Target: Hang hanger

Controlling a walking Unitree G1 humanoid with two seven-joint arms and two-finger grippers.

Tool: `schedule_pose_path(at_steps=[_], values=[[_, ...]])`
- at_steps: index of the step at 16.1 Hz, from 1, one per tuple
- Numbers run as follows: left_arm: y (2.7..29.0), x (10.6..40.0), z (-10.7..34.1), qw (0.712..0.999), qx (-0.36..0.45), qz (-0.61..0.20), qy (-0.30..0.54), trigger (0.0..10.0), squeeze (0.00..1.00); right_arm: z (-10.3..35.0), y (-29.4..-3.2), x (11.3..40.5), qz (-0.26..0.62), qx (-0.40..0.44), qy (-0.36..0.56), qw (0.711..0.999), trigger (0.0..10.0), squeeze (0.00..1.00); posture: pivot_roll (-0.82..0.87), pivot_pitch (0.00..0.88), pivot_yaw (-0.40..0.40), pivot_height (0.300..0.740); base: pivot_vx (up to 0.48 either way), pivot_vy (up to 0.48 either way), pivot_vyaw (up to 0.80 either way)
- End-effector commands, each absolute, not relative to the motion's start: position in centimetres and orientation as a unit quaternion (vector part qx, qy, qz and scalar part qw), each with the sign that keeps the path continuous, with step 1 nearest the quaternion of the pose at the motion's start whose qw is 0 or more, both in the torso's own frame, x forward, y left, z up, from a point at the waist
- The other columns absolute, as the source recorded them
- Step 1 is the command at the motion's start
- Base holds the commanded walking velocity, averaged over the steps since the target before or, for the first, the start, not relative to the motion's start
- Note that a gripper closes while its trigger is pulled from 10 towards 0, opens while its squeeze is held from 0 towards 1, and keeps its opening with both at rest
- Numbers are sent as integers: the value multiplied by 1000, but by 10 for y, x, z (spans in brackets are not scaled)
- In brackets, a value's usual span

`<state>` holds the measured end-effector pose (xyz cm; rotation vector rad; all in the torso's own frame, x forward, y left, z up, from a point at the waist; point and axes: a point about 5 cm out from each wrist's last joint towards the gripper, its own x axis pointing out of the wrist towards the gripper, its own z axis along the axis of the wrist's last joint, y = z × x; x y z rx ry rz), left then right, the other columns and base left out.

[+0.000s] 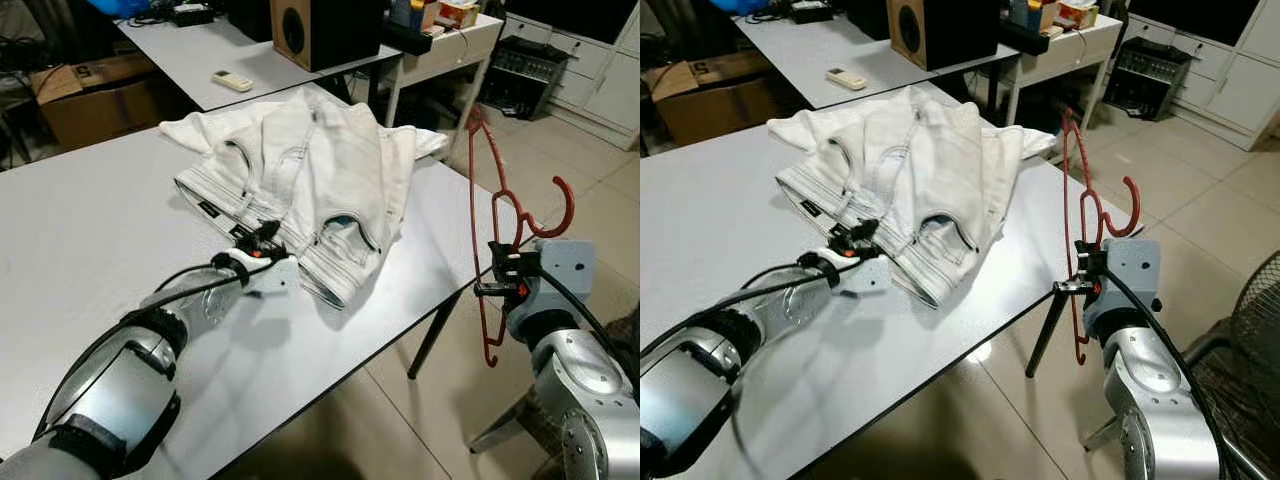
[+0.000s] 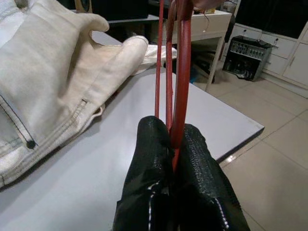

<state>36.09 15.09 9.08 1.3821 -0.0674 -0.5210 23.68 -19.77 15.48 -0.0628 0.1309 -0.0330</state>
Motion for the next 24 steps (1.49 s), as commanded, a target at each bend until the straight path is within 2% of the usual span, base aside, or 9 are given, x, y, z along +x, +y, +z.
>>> schedule_pose_path(at_steps=[1,8,11,12,13,20,21,22,24], values=[[158,364,92,729,648,-221,-14,10000,0,159,-199,234,-14,-37,60,997,10000,0,-314,81,13,727,0,0,0],[164,376,129,775,609,-129,-110,10000,0,161,-198,236,-19,-32,56,998,10000,0,-308,67,14,727,0,0,0],[152,376,133,783,588,-148,-136,10000,0,161,-198,238,-17,-32,54,998,10000,0,-311,60,13,727,0,0,0],[150,375,130,783,588,-156,-127,3294,0,162,-198,238,-17,-33,53,998,10000,0,-314,57,16,727,0,0,0],[150,375,126,782,591,-165,-108,0,0,162,-198,239,-17,-33,53,998,10000,0,-317,55,17,727,0,0,0],[152,374,109,753,627,-196,-28,0,0,165,-201,238,-20,-39,48,998,10000,0,-345,46,23,727,0,0,0],[152,375,108,752,629,-196,-19,2784,0,166,-201,238,-19,-40,48,998,10000,0,-346,47,21,727,0,0,0],[151,375,108,753,628,-196,-13,3255,0,166,-200,238,-18,-41,49,998,10000,0,-349,49,19,727,0,0,0],[151,376,108,758,624,-192,-9,3020,0,166,-200,238,-17,-41,49,998,10000,0,-351,50,19,727,0,0,0]])
